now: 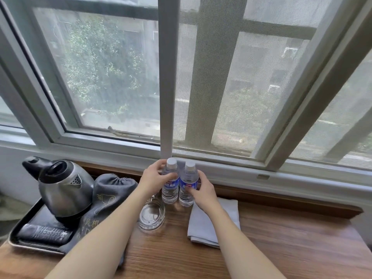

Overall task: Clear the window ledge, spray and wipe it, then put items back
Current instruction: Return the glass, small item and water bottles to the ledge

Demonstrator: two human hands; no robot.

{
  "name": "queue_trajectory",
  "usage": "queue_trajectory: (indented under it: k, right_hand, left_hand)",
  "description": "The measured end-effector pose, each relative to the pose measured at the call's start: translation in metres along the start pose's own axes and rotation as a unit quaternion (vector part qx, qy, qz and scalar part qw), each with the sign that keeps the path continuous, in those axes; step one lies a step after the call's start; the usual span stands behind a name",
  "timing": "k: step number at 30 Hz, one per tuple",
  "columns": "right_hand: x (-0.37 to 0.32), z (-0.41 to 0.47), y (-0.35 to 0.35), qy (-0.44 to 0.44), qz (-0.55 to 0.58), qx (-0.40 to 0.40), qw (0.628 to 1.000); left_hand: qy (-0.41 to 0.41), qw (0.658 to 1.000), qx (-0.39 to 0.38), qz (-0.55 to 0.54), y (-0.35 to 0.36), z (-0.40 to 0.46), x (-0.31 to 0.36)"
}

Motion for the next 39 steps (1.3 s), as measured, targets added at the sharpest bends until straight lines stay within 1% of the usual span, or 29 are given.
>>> queue_trajectory:
  k: [14, 20, 27, 39]
  right_hand:
    - [-0.0013, -0.0019, -0.0001, 0.005, -0.004, -0.009, 1.000]
    - [0.0012, -0.0030, 0.0053, 0.008, -0.010, 0.018, 1.000]
    - [0.0022, -0.0028, 0.0047, 0.010, -0.022, 0.022, 0.999]
    - [-0.0016, -0.0031, 0.0039, 0.019, -0.016, 0.008, 1.000]
  left_hand:
    - [-0.009, 1.000, 0.007, -0.012, 0.0024, -0.0006, -0.0040]
    - [-0.013, 1.000, 0.011, -0.006, 0.0022, -0.0017, -0.0043]
    - [-0.014, 1.000, 0.017, 0.003, 0.0025, -0.0022, -0.0032]
    - [-0.031, 0.999, 0.008, -0.010, 0.0005, -0.0059, 0.0024]
Point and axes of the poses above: each hand's wrist, its own z-axis towards the middle knuckle, its own y-axis out of the palm, x = y × z, the point moved 2 cm from there along z, towards the middle knuckle, and after that the axes turned 10 degrees about z, right-handed, at the moved point
